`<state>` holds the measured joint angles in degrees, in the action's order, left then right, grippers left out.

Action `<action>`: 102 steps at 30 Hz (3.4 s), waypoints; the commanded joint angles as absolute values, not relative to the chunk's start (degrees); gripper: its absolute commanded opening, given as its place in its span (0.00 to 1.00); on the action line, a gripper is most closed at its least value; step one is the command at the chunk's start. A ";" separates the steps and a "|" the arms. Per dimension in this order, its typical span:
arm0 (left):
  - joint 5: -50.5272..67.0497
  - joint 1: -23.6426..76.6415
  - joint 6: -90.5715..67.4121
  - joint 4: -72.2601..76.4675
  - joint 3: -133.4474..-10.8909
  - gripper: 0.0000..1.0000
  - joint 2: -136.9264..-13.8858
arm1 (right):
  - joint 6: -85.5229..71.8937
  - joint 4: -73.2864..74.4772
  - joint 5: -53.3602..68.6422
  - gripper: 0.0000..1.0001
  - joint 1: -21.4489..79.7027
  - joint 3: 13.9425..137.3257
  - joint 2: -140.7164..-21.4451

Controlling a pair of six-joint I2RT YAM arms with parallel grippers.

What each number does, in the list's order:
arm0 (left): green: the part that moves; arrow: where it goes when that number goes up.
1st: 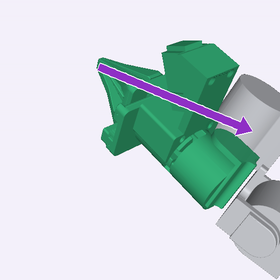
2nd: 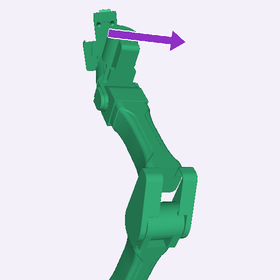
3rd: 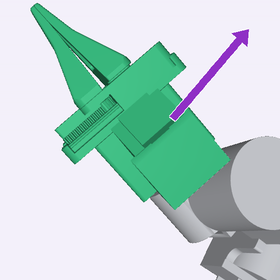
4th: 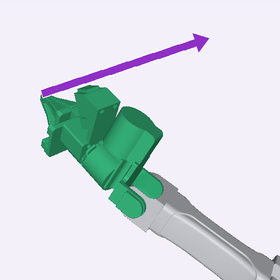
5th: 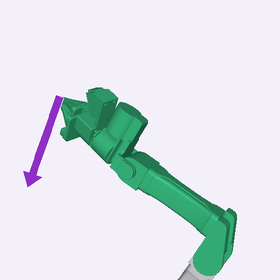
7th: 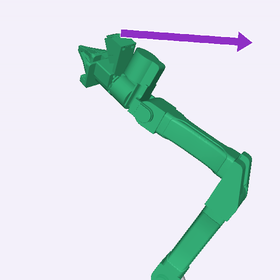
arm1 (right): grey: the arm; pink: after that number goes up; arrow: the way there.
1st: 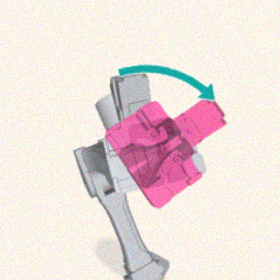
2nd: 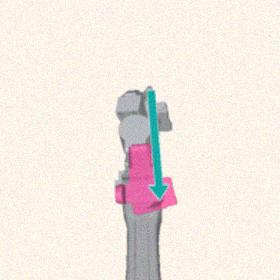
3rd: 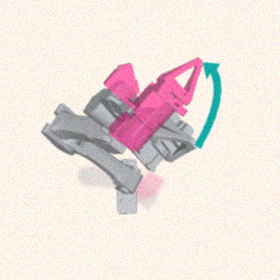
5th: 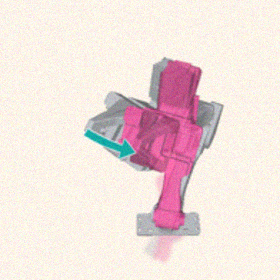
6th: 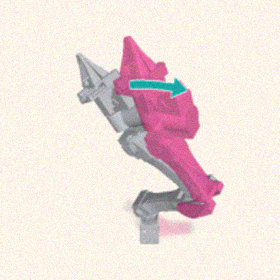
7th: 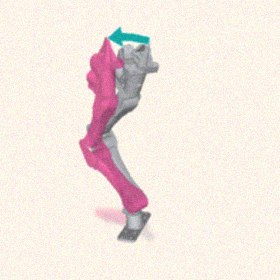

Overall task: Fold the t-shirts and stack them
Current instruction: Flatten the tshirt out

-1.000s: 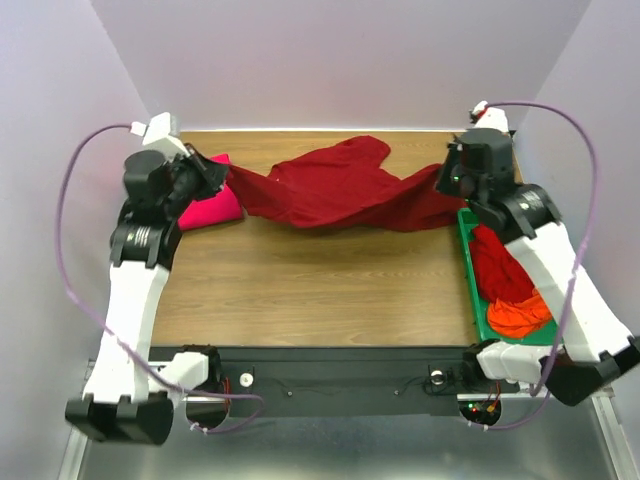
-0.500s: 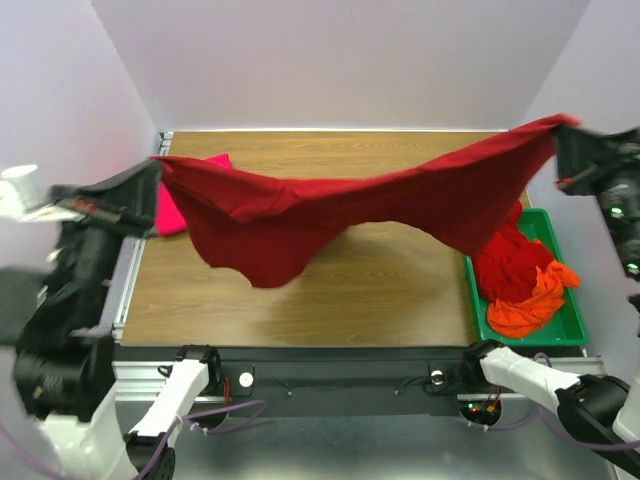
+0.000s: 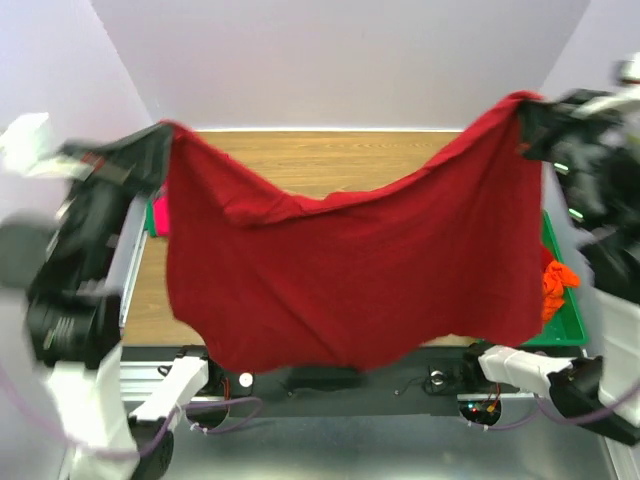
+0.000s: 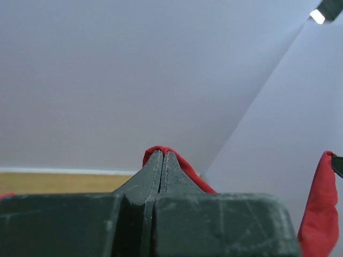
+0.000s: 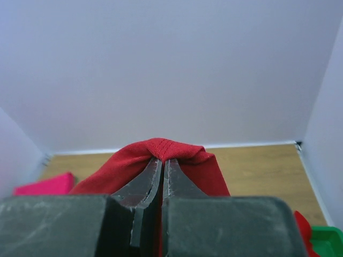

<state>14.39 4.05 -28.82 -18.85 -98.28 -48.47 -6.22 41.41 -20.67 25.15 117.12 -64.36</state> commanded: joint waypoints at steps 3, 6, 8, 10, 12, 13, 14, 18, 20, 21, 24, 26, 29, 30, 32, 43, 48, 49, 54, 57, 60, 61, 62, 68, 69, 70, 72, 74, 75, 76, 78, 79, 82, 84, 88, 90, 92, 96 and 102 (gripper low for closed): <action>18.88 4.04 -27.60 -13.19 -95.88 0.00 -63.53 | 1.13 29.20 -25.48 0.00 25.05 106.62 -71.97; 20.39 4.65 -26.46 -11.52 -99.13 0.00 -73.70 | 1.58 26.12 -24.09 0.00 24.09 106.52 -78.20; 20.83 5.10 -25.67 -11.42 -104.55 0.00 -77.85 | 0.97 25.40 -22.86 0.00 21.90 109.32 -82.85; 20.65 5.54 -24.88 -11.43 -111.22 0.00 -83.46 | 0.18 25.14 -21.28 0.01 19.27 112.13 -85.42; 21.35 5.62 -24.61 -11.69 -116.34 0.00 -88.73 | 0.18 24.96 -19.87 0.00 17.76 116.34 -88.92; 21.62 5.62 -24.61 -12.12 -119.33 0.00 -90.51 | 0.18 24.96 -19.60 0.00 17.14 117.67 -90.08; 21.97 5.62 -24.61 -12.74 -125.62 0.00 -92.27 | 0.18 24.96 -19.25 0.00 16.36 119.34 -90.96; 23.03 5.62 -25.14 -14.68 -137.18 0.00 -98.08 | 0.97 24.96 -18.11 0.00 16.08 125.24 -94.21; 22.94 5.62 -24.96 -14.07 -137.90 0.00 -97.91 | 1.14 25.05 -17.23 0.00 16.08 126.47 -94.31; 22.59 5.62 -24.79 -13.19 -137.20 0.00 -96.26 | 1.23 24.96 -16.79 0.00 16.08 126.39 -93.96; 22.41 5.62 -24.00 -11.43 -132.11 0.00 -92.65 | 1.49 24.87 -16.35 0.00 16.08 125.07 -91.33; 22.59 5.62 -23.21 -11.08 -127.73 0.00 -88.43 | 1.93 24.96 -16.35 0.00 16.08 123.50 -88.09; 23.55 5.62 -21.36 -11.16 -122.11 0.00 -81.93 | 2.99 24.96 -16.44 0.00 16.08 120.86 -82.30; 23.55 5.62 -20.84 -11.16 -120.60 0.00 -80.09 | 3.34 24.96 -16.44 0.00 16.08 119.98 -80.61; 23.47 5.62 -20.13 -11.34 -116.31 0.00 -74.20 | 3.43 24.96 -16.00 0.00 16.08 118.66 -77.36; 19.34 5.62 -24.34 -19.51 -114.96 0.00 -55.29 | 1.50 27.68 -10.63 0.00 16.08 118.82 -58.71; 17.93 5.62 -27.32 -22.15 -120.49 0.00 -54.76 | -2.80 34.26 -9.93 0.00 16.08 123.40 -58.10; 18.02 5.62 -27.94 -22.24 -120.59 0.00 -54.93 | -3.25 34.63 -9.93 0.00 16.08 123.49 -58.01; 20.29 5.62 -30.59 -22.06 -118.66 0.00 -58.43 | -6.93 35.16 -11.07 0.00 16.08 121.39 -58.88; 20.30 5.62 -30.24 -23.11 -117.60 0.00 -60.99 | -9.74 35.24 -11.77 0.00 16.08 118.66 -59.59; 20.56 5.62 -29.18 -23.29 -115.41 0.00 -67.03 | -13.08 35.25 -14.40 0.00 16.08 110.08 -60.90; 20.74 5.62 -28.83 -23.29 -114.79 0.00 -68.63 | -13.88 35.24 -15.02 0.00 16.08 108.56 -61.52; 21.00 5.62 -28.65 -23.20 -113.39 0.00 -70.30 | -14.41 35.24 -15.55 0.00 16.08 107.07 -62.31; 19.34 5.54 -22.42 -25.66 -115.99 0.00 -90.76 | -15.03 30.79 -20.90 0.00 16.00 96.00 -75.28; 19.16 5.62 -21.37 -27.23 -118.54 0.00 -94.62 | -13.72 29.28 -21.53 0.00 15.82 95.19 -78.37; 19.86 5.54 -19.79 -27.68 -121.44 0.00 -98.92 | -13.36 27.53 -21.36 0.00 15.30 94.49 -81.36; 20.83 5.54 -19.77 -28.56 -134.46 0.07 -113.24 | -14.84 23.41 -20.13 0.00 11.70 95.61 -91.68; 21.09 5.36 -23.45 -27.43 -145.49 0.40 -127.40 | -17.21 22.41 -19.17 0.00 8.63 99.03 -99.62; 20.92 5.19 -24.86 -24.38 -153.99 0.81 -130.83 | -18.36 23.20 -18.12 0.04 5.83 104.80 -106.54; 20.74 5.01 -27.66 -21.91 -154.85 0.99 -133.91 | -18.72 25.03 -16.63 0.36 4.58 107.29 -109.48; 20.66 4.84 -29.61 -11.85 -147.90 0.99 -131.94 | -17.58 27.05 -15.91 0.77 4.48 112.21 -113.01; 20.74 4.75 -30.40 -8.47 -138.26 0.99 -127.14 | -17.32 27.94 -15.13 1.00 4.57 114.59 -114.25; 20.65 5.10 -27.87 -3.78 -129.48 0.99 -119.39 | -15.74 27.77 -13.80 1.00 4.57 112.86 -111.64; 21.88 5.36 -25.15 -5.96 -124.73 0.99 -116.91 | -14.86 27.69 -12.49 1.00 4.57 110.75 -109.70; 19.26 9.21 -18.03 -12.29 -116.12 0.99 -109.27 | -13.88 27.42 -4.08 0.98 4.57 102.59 -103.73; 17.59 10.98 -16.18 -14.49 -109.99 0.99 -106.97 | -13.97 26.81 -0.37 0.98 5.18 96.19 -100.22; 16.79 12.99 -15.91 -16.08 -105.49 0.99 -103.81 | -13.71 26.19 7.16 0.97 6.50 91.87 -98.53; 17.84 15.90 -17.84 -14.60 -92.41 0.99 -99.59 | -13.88 23.65 14.06 0.96 10.00 82.64 -96.24; 17.23 18.54 -22.22 -12.31 -84.56 0.99 -99.31 | -15.91 20.22 13.89 0.96 13.97 76.03 -97.64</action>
<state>18.02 18.59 -19.79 -12.36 -87.81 -97.73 -14.98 24.51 10.52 12.45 76.93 -97.19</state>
